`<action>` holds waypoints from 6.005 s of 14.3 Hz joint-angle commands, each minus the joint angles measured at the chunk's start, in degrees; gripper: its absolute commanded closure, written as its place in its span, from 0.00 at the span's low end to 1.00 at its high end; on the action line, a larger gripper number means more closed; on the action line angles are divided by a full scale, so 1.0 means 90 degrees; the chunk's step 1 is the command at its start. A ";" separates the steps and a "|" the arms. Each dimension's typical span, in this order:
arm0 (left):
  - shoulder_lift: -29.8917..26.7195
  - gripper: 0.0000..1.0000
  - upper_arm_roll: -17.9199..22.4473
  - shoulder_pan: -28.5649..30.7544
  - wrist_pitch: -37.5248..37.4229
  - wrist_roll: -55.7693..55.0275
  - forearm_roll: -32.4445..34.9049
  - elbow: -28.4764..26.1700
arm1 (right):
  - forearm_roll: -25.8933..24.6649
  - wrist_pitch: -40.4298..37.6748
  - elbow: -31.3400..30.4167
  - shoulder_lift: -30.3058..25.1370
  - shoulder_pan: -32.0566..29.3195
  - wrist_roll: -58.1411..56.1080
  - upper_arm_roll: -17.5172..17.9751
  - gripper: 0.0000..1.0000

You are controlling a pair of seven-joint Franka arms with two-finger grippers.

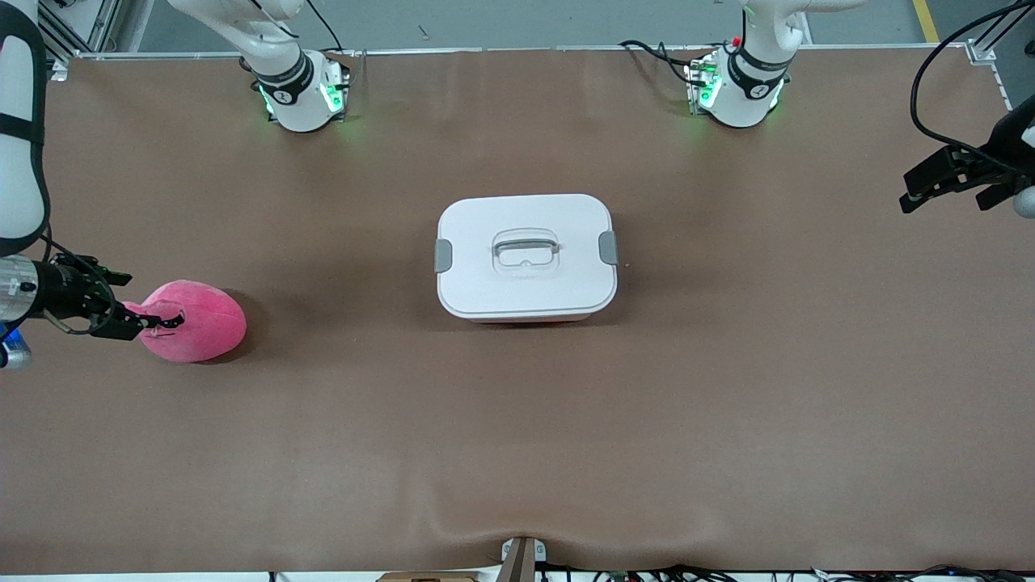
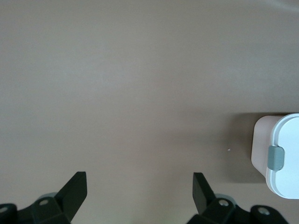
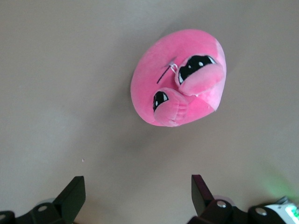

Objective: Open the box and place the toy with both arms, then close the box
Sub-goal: 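Move the right gripper to the pink plush toy, then grasp the pink plush with the right gripper while the left gripper approaches the box, then lower the left gripper onto the lid handle and grasp it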

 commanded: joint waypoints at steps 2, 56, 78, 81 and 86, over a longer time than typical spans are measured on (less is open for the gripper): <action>0.0047 0.00 0.0002 0.0017 -0.0094 0.0055 0.0000 0.0102 | -0.0120 -0.0095 -0.0088 -0.0533 0.0214 -0.0472 0.0021 0.00; 0.1795 0.00 0.0256 -0.2043 0.1146 -0.6933 -0.0879 0.0473 | -0.1214 0.3626 -0.2871 -0.0446 0.0128 -0.8753 0.0001 0.00; 0.2498 0.00 0.0256 -0.4113 0.1889 -1.2824 -0.0410 0.0512 | -0.1234 0.2835 -0.1964 -0.0289 0.0236 -1.0108 0.0011 1.00; 0.2508 0.00 0.0256 -0.4289 0.1957 -1.3303 -0.0401 0.0512 | -0.1234 0.2835 -0.1739 -0.0289 0.0275 -1.0733 0.0011 1.00; 0.2634 0.00 0.0256 -0.4573 0.2269 -1.4122 -0.0313 0.0453 | -0.1234 0.2796 -0.1456 -0.0299 0.0333 -1.1380 0.0011 1.00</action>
